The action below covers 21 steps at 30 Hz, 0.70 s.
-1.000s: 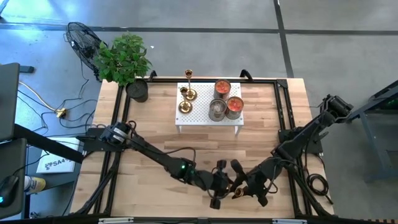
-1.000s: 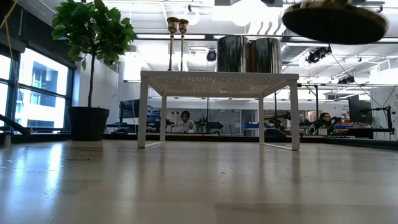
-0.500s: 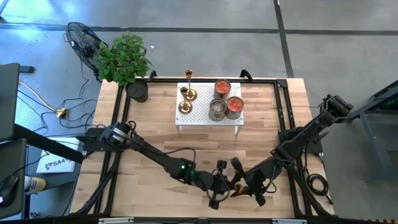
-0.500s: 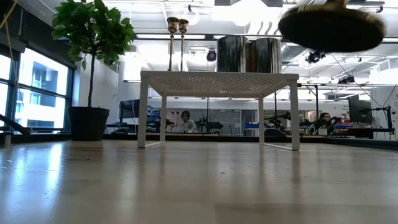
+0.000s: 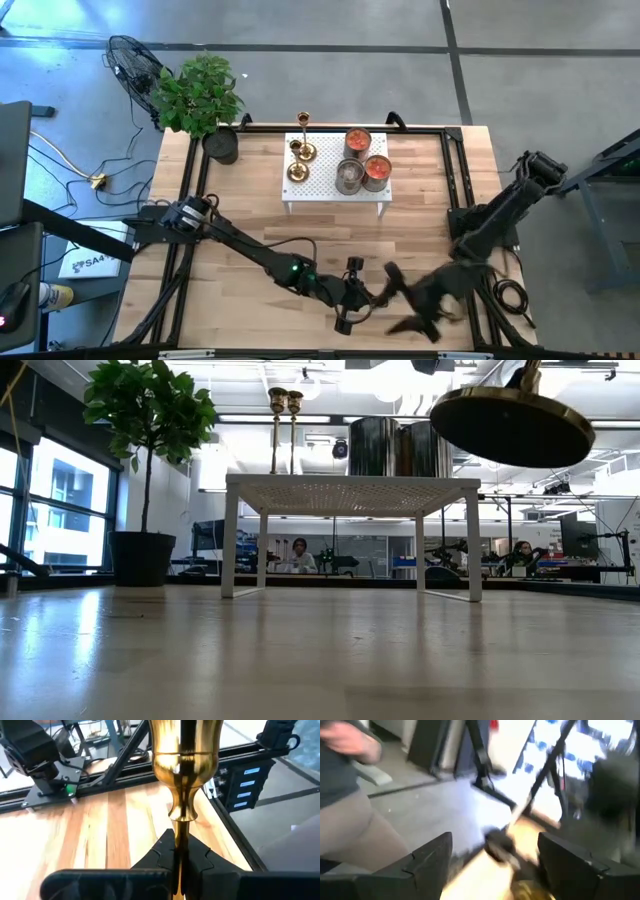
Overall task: Pick & Place candle stick holders
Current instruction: Put the gold holder on the shelf
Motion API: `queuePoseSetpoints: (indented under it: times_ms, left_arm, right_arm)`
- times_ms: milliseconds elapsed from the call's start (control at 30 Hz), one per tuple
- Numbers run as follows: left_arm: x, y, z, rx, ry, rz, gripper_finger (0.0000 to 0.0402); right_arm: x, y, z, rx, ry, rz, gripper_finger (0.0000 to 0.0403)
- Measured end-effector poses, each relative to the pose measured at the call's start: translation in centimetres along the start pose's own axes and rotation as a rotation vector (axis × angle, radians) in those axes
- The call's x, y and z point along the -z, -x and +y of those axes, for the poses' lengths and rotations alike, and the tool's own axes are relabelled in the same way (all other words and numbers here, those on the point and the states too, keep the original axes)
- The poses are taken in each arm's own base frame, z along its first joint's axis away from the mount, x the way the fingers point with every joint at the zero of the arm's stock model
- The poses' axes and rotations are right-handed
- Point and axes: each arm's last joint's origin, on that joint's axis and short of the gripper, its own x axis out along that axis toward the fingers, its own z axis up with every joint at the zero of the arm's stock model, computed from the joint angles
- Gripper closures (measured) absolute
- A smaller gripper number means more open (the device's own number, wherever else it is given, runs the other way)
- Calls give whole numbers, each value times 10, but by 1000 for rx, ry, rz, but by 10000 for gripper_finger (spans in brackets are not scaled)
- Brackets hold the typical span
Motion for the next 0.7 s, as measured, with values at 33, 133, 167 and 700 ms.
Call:
queuePoseSetpoints:
  times_ms: [33,133,167,700]
  left_arm:
    - [-2,0,0,-3,-2,8,398]
    - [-13,6,-2,-51,-14,33,398]
    - [-18,8,-4,-76,-19,38,399]
    - [-144,83,-16,-867,-119,-72,399]
  right_arm:
    - [-8,6,5,4,33,-34,113]
    - [-29,27,18,62,115,-103,113]
    - [-35,34,22,82,129,-115,113]
    - [-56,86,71,6,113,-150,112]
